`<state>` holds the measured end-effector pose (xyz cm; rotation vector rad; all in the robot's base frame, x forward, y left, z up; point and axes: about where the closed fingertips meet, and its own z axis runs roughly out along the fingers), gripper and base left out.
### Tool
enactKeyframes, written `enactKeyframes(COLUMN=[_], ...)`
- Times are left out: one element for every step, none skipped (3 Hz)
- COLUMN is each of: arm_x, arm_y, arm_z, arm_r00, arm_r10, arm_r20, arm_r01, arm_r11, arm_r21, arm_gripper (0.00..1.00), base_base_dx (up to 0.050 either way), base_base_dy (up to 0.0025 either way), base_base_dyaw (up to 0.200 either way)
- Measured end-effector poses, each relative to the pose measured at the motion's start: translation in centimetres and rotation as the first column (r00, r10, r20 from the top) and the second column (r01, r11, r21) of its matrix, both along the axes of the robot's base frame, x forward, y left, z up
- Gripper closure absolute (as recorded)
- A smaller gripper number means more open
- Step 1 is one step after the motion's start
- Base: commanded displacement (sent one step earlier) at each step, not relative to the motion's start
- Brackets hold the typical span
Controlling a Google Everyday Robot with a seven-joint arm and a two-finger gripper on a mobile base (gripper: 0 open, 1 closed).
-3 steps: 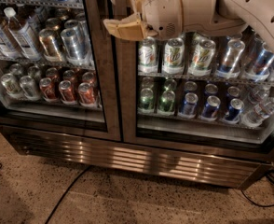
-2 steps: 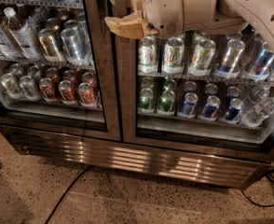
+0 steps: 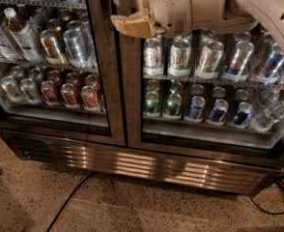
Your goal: Open right fridge door
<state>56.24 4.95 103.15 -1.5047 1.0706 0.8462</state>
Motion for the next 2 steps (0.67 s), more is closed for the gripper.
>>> enactKeyframes(arm_x=[0.35, 1.0], arm_y=[-0.11, -0.27], arm_z=[0.08, 0.09], arm_r00=[1.0, 1.0], arm_r10=[0.0, 0.0], arm_r20=[0.0, 0.0], arm_r01=[0.0, 0.0], arm_r11=[1.0, 1.0], arm_r21=[0.0, 0.0], arm_gripper=[1.0, 1.0], base_base_dx=[0.0, 0.0], base_base_dy=[0.0, 0.0], base_base_dyaw=[0.0, 0.0])
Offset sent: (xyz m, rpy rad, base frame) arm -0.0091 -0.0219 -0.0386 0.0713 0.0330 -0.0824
